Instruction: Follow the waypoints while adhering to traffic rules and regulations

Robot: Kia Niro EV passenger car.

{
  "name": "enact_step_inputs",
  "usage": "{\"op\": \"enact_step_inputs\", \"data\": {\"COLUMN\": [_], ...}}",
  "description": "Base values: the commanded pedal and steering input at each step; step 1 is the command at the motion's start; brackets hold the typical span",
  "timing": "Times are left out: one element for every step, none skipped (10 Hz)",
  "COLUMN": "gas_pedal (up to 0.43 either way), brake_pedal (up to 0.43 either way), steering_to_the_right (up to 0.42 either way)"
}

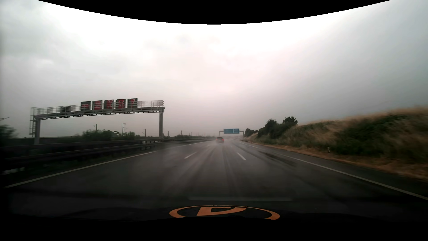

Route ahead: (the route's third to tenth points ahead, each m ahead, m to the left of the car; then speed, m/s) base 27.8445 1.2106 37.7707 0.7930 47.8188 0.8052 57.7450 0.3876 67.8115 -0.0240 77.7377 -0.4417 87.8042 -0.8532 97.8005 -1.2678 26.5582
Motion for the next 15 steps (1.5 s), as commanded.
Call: {"op": "enact_step_inputs", "data": {"gas_pedal": [0.22,0.22,0.22,0.22,0.22,0.22,0.22,0.22,0.22,0.22,0.22,0.22,0.22,0.22,0.22], "brake_pedal": [0.0,0.0,0.0,0.0,0.0,0.0,0.0,0.0,0.0,0.0,0.0,0.0,0.0,0.0,0.0], "steering_to_the_right": [0.001,0.001,0.001,0.001,0.001,0.001,0.001,0.001,0.002,0.002,0.002,0.003,0.003,0.003,0.003]}}
